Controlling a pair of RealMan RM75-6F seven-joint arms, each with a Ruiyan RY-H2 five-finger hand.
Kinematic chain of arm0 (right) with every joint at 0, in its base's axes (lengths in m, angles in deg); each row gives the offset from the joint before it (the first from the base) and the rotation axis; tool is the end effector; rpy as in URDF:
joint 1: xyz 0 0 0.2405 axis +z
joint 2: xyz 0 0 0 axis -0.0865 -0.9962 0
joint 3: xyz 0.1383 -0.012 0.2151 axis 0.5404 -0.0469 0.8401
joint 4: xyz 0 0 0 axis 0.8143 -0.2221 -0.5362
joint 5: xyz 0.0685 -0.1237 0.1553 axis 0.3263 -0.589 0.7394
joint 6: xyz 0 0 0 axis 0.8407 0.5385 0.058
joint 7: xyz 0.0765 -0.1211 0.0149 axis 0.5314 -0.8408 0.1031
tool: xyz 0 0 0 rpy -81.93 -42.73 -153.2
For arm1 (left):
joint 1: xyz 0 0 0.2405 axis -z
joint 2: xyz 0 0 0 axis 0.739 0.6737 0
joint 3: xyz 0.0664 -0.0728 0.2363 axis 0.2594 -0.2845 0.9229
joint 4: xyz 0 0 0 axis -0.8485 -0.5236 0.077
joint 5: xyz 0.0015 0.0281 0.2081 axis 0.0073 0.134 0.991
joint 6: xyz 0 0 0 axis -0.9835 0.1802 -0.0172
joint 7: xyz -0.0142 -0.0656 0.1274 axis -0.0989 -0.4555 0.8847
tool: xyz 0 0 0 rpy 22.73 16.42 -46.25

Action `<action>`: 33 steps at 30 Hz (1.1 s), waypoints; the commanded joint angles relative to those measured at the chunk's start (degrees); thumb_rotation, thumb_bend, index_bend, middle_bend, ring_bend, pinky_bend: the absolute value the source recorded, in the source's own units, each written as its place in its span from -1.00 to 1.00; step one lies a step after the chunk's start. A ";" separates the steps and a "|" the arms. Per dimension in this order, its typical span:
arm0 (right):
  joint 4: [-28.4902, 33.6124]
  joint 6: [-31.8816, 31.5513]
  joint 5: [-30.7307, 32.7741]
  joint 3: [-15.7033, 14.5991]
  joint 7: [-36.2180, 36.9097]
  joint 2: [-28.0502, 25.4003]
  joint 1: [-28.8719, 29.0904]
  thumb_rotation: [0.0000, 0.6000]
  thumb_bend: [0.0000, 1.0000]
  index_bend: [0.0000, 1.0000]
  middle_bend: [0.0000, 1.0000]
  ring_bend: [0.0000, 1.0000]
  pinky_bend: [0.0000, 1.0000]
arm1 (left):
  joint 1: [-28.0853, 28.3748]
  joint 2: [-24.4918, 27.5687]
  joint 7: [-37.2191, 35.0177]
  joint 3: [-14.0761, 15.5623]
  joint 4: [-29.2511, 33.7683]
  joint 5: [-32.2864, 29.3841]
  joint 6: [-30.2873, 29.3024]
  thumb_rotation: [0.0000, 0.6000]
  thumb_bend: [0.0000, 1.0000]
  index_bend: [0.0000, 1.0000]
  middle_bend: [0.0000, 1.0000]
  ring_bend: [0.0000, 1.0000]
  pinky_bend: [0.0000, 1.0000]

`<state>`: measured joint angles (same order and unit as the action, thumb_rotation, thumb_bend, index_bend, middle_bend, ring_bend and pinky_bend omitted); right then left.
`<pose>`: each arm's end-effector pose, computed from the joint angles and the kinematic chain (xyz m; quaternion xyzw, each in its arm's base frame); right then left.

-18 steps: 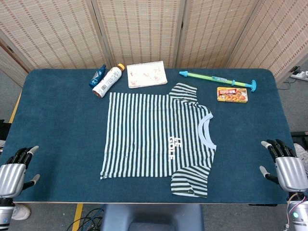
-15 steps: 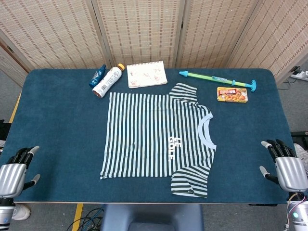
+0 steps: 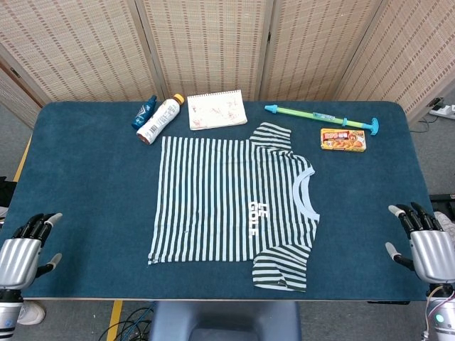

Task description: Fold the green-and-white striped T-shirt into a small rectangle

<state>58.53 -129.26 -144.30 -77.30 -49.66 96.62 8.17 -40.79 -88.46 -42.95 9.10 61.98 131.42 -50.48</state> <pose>-0.3092 -0.1760 0.1677 0.5980 -0.3462 0.3709 0.6205 -0.3009 0.1901 0.1503 -0.6379 -0.3210 -0.3716 0.5933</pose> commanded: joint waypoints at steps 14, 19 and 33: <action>0.88 -0.46 -0.51 0.52 0.19 -1.56 0.18 1.00 -0.51 -0.67 -0.62 -0.71 -0.56 | 9.41 -1.49 -8.09 2.75 -4.23 14.87 4.90 1.00 -0.55 -0.24 0.12 -0.04 0.21; 1.03 0.01 -0.31 0.43 -0.03 -1.58 0.30 1.00 -0.51 -0.67 -0.62 -0.72 -0.56 | 13.57 -3.91 -9.14 4.31 -5.44 18.57 9.21 1.00 -0.55 -0.17 0.39 0.27 0.67; 1.23 0.40 0.22 0.22 -0.45 -1.33 0.18 1.00 -0.51 -0.67 -0.61 -0.72 -0.56 | 21.01 -12.57 -6.75 4.94 -6.00 15.30 22.13 1.00 -0.55 -0.15 0.80 0.69 0.98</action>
<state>59.78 -128.87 -144.10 -77.08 -50.14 95.27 8.37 -20.60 -99.77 -50.72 14.29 55.72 148.30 -30.01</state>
